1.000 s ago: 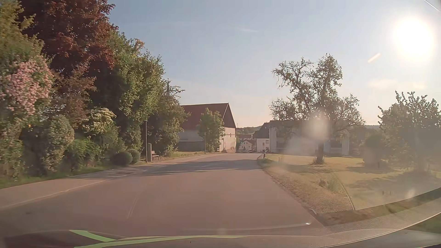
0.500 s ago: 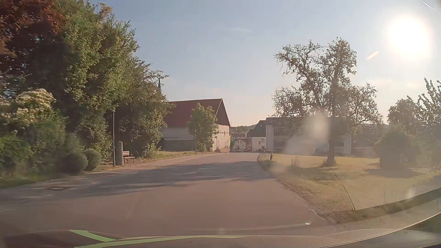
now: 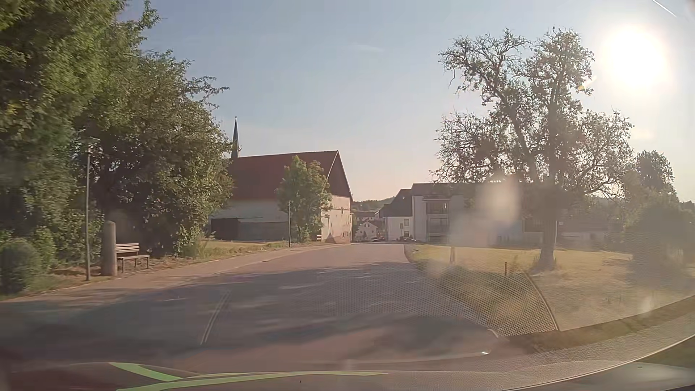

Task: Follow the waypoints while adhering to traffic rules and regulations

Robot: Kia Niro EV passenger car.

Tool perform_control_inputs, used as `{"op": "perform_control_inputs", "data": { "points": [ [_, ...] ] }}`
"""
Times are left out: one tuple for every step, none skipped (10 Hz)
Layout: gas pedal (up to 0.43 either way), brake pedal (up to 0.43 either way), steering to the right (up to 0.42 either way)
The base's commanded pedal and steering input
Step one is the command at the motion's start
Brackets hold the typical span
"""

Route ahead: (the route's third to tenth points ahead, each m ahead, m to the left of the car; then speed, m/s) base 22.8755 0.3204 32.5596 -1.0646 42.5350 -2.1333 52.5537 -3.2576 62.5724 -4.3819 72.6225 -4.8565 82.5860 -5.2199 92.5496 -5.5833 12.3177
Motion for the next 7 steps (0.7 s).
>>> {"op": "perform_control_inputs", "data": {
  "points": [
    [0.028,0.0,0.023],
    [0.028,0.0,0.022],
    [0.028,0.0,0.022],
    [0.028,0.0,0.022],
    [0.028,0.0,0.023],
    [0.02,0.0,0.022],
    [0.008,0.0,0.022]
  ]
}}
